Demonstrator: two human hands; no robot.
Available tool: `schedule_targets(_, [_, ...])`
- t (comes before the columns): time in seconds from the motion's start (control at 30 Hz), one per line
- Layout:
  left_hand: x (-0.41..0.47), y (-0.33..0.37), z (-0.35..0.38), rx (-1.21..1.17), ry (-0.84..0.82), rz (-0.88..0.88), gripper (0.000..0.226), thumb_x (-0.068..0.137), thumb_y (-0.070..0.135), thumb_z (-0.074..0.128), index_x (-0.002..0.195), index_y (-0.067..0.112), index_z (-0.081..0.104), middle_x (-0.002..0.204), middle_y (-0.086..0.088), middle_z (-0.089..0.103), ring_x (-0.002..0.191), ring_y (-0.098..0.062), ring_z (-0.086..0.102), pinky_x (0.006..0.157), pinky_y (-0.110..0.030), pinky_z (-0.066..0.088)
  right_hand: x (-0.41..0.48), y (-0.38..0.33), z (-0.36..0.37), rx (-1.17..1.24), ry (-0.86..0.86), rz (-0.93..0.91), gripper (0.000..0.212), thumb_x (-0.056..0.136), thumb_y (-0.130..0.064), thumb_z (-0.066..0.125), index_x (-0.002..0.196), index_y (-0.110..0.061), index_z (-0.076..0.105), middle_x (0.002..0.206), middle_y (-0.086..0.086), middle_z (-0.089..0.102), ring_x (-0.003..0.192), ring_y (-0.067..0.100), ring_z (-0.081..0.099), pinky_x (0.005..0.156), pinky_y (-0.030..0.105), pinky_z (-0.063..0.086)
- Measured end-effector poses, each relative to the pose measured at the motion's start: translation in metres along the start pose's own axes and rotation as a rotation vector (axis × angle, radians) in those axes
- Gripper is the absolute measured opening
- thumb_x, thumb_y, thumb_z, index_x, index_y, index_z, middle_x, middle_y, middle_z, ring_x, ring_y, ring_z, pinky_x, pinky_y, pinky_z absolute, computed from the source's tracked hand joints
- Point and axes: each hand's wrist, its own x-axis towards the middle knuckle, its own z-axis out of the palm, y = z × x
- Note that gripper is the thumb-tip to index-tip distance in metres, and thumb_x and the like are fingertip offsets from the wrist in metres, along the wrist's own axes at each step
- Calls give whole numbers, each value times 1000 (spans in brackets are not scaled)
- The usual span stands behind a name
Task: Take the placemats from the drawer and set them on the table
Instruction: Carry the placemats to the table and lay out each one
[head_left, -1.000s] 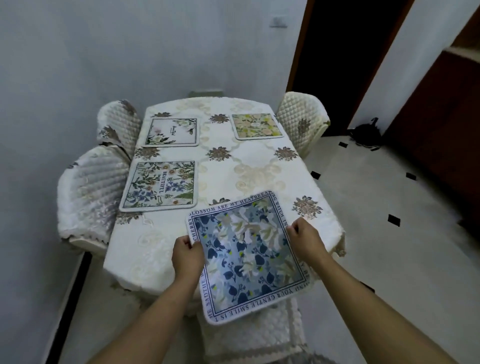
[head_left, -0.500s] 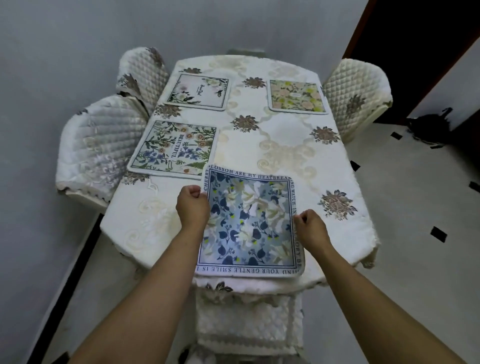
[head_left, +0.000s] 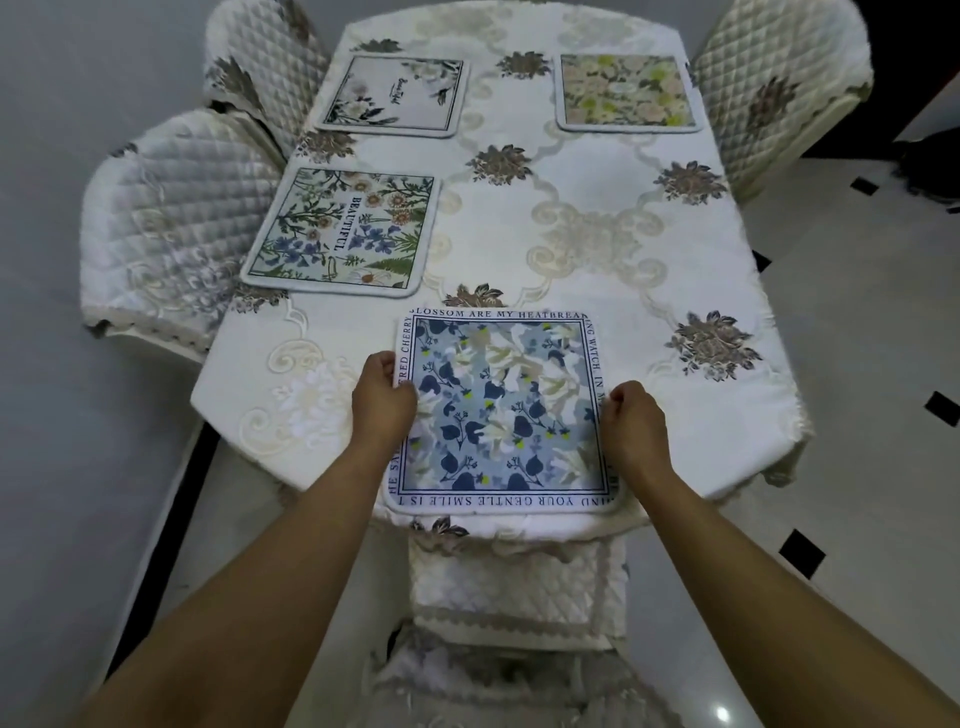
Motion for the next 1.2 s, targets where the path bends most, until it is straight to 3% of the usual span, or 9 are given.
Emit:
schedule_targets(0.1, [-7,-5,0,33,-8,23,37,92,5,54,129,11,51,108,4,58,92,-13,54,66,-19,39,1,0,2,-6,7,-4,9,97,-12,48,92,-5,52,84,8,53,73,24,48,60,33,33])
schedule_targets(0.3, [-27,-32,3,149,8,157,34,88,7,54,122,12,54,111,-10,61,100,-27,56,81,-32,44,-4,1,8,-69,17,11,10,97,-18,48,93,-9,49,88,10,54,73,27,50,60,33,35])
schedule_targets(0.57, [-47,-47,-1,274,25,151,37,93,12,54,129,6,48,113,-16,56,103,-32,52,77,-30,36,-9,2,11,-156,11,44,13,98,-24,47,93,-12,48,84,7,55,73,31,53,60,34,36])
schedule_targets(0.7, [-48,-52,2,455,21,189,42,87,13,60,126,0,50,112,-22,56,101,-40,51,82,-42,42,-9,5,17,-180,33,25,14,98,-22,46,94,-9,49,91,14,57,76,36,55,61,38,42])
schedule_targets(0.83, [-61,-58,11,640,32,264,51,87,23,61,131,2,48,134,-22,48,115,-41,47,94,-51,39,-25,0,29,-383,208,-151,8,83,-6,55,89,0,55,89,23,55,78,41,54,60,42,41])
schedule_targets(0.93, [-71,-56,22,696,-26,367,61,90,33,53,141,4,37,150,-21,35,133,-37,34,108,-53,30,-47,-16,46,-358,139,-409,26,84,-8,54,108,2,58,107,21,57,98,39,53,80,51,47])
schedule_targets(1.03, [-80,-49,39,719,-121,444,61,91,34,40,143,1,40,152,-20,36,140,-35,33,114,-52,28,-74,-36,73,-355,-108,-537,48,100,-24,36,142,-2,43,147,20,44,140,36,37,116,53,29])
schedule_targets(1.1, [-81,-50,48,742,-169,463,60,92,31,33,141,0,44,151,-20,40,140,-33,38,117,-49,25,-84,-43,87,-388,-196,-573,56,101,-34,25,148,-6,38,155,14,36,146,30,28,120,46,16])
schedule_targets(1.2, [-79,-63,44,837,-208,502,62,96,34,26,147,1,37,155,-18,34,145,-29,30,117,-43,12,-83,-34,94,-491,-218,-583,60,101,-40,23,151,-8,33,158,10,31,148,25,23,118,43,12])
